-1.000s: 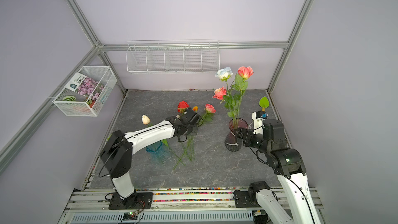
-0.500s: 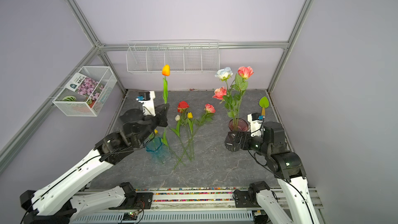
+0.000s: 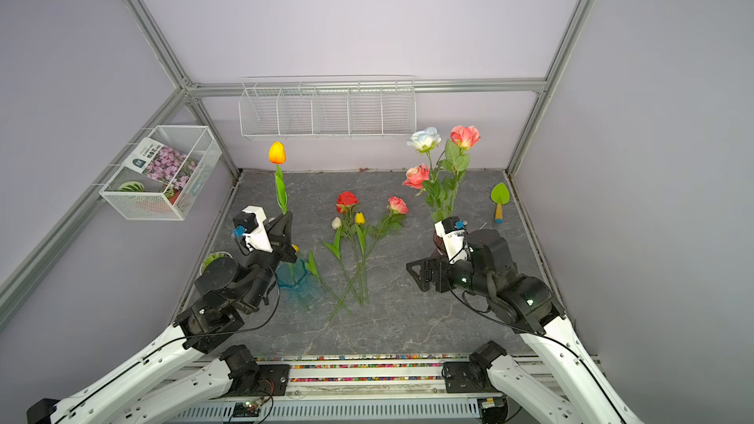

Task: Arrange the flowers in different vases according to their variety
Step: Insert the flower into the vase, then pick up the flower at the center of the board.

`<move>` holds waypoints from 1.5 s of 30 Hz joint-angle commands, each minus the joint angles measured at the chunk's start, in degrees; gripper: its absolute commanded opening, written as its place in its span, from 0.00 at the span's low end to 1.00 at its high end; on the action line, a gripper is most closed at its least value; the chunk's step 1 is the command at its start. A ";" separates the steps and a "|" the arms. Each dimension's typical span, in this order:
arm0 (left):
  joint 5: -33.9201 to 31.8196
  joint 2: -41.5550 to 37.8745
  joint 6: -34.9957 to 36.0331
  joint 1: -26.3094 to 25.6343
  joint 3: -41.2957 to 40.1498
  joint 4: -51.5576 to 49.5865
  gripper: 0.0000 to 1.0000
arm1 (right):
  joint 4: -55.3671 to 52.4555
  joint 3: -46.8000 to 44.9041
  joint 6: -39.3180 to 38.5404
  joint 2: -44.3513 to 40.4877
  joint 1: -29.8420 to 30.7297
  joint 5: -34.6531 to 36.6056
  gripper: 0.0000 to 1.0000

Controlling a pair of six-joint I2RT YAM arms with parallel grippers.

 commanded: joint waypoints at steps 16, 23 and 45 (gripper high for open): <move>0.29 -10.40 -6.71 -0.04 -12.06 1.08 0.38 | 6.57 5.79 4.23 20.09 19.56 20.11 0.94; 3.46 -11.51 -9.41 -0.01 -4.78 -9.19 0.54 | 8.54 8.40 5.07 27.86 20.12 20.96 0.88; 6.92 -3.63 -14.44 -0.08 14.84 -24.79 1.00 | 4.61 29.24 2.55 59.89 19.13 18.10 0.50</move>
